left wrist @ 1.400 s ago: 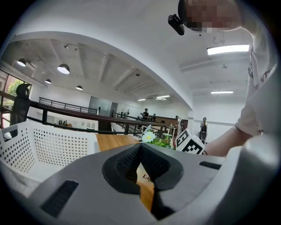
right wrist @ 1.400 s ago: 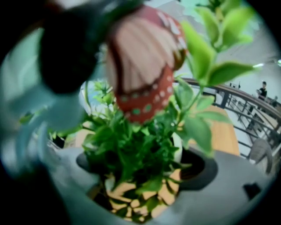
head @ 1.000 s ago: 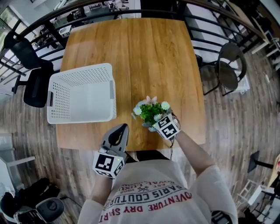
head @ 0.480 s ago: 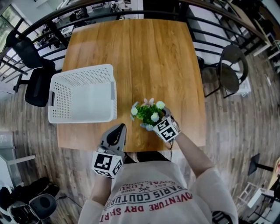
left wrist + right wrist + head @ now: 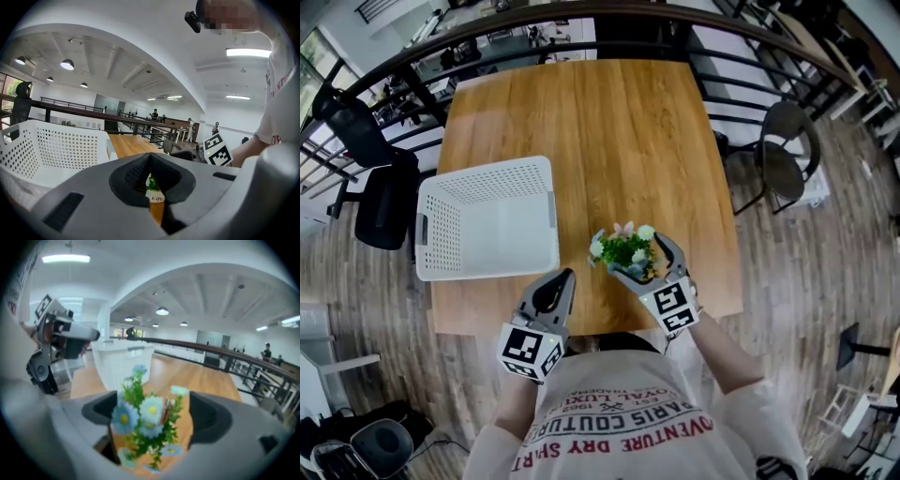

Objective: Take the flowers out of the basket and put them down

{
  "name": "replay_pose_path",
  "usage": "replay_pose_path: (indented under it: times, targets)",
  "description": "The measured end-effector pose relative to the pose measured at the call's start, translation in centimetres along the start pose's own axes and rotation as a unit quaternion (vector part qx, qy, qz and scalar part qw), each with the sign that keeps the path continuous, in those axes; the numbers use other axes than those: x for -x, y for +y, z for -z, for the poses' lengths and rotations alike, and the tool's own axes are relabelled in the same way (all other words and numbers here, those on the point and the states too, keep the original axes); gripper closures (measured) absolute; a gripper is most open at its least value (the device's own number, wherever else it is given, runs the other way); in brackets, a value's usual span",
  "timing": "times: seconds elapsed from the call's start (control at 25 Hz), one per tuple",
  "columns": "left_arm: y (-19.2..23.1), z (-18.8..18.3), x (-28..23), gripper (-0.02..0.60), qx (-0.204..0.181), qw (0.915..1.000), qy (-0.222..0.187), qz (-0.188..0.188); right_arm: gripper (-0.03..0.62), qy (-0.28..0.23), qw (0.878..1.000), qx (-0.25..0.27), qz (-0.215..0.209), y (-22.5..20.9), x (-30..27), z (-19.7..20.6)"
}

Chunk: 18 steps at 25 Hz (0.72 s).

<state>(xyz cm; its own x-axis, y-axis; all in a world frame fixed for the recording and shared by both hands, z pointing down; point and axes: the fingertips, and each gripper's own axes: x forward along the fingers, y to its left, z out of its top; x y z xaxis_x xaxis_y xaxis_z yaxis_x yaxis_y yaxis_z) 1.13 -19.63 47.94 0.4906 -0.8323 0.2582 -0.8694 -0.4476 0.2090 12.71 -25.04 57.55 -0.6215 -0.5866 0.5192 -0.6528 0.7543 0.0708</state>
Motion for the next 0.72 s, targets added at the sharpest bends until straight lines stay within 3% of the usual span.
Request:
replay_pose_path:
  times: [0.16, 0.32, 0.4, 0.44, 0.48, 0.52, 0.72]
  targets:
    - [1.2, -1.5, 0.8, 0.560, -0.006, 0.9998, -0.011, 0.013, 0.105, -0.056, 0.998, -0.028, 0.014, 0.5, 1.2, -4.8]
    - [2.8, -2.9, 2.5, 0.560, -0.011, 0.9996, -0.021, 0.017, 0.112, -0.076, 0.996, -0.051, 0.018, 2.1, 0.2, -7.4]
    - [3.9, -3.6, 3.4, 0.560, -0.013, 0.9994, -0.028, 0.013, 0.139, -0.088, 0.994, -0.052, 0.039, 2.7, 0.0, -8.8]
    - [4.6, -3.9, 3.9, 0.560, -0.014, 0.9994, -0.031, 0.009, 0.244, -0.095, 0.992, -0.051, 0.065, 2.7, 0.1, -9.5]
    - [5.3, -4.1, 4.4, 0.560, -0.013, 0.9994, -0.033, 0.005, 0.465, -0.102, 0.989, -0.049, 0.095, 2.5, 0.3, -10.3]
    - [6.1, -4.3, 5.0, 0.560, -0.012, 0.9993, -0.035, 0.001, 0.530, -0.108, 0.986, -0.047, 0.116, 2.6, 0.3, -11.0]
    - [9.3, -5.5, 7.5, 0.560, -0.016, 0.9982, -0.053, -0.021, 0.549, -0.132, 0.983, -0.054, 0.116, 4.7, -0.5, -13.9]
